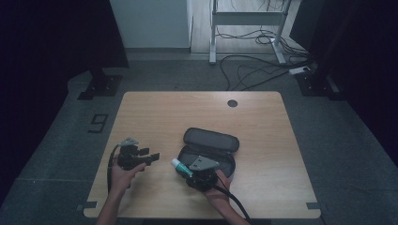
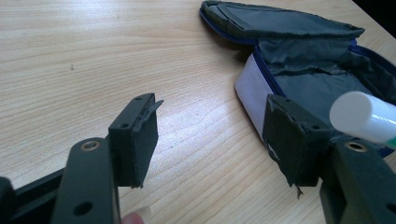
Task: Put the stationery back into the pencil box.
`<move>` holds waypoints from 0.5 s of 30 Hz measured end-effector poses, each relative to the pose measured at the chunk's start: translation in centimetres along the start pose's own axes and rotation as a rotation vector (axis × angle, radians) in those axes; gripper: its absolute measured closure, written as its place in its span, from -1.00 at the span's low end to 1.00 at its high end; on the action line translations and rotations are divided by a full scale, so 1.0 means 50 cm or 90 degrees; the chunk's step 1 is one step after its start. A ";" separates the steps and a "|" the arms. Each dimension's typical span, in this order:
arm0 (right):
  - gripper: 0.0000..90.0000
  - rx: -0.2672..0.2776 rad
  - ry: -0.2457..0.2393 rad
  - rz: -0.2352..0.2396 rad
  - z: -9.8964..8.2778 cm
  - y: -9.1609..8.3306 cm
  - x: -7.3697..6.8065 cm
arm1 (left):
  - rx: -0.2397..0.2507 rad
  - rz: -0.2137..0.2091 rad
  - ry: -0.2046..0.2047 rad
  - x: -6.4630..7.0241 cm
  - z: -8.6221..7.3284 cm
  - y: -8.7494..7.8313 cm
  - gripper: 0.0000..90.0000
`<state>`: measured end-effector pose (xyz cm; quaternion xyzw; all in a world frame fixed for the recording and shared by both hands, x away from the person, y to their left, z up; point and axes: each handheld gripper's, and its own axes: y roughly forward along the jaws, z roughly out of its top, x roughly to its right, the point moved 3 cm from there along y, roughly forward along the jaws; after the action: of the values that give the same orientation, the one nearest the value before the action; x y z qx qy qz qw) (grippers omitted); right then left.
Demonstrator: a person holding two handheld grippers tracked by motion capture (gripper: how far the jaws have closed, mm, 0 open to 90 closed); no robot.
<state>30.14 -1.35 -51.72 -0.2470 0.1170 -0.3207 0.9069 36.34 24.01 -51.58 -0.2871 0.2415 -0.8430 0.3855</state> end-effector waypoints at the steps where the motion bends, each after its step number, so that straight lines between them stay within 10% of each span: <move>1: 0.44 0.000 0.001 -0.002 -0.001 -0.001 0.004 | 0.001 0.000 -0.002 0.000 0.000 -0.001 -0.20; 15: 0.44 0.002 0.027 -0.033 -0.011 -0.018 0.047 | -0.004 0.001 -0.001 -0.001 -0.001 0.001 -0.20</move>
<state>31.28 -3.65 -51.84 -0.2420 0.1293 -0.3494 0.8959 36.34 24.03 -51.65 -0.2884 0.2442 -0.8418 0.3854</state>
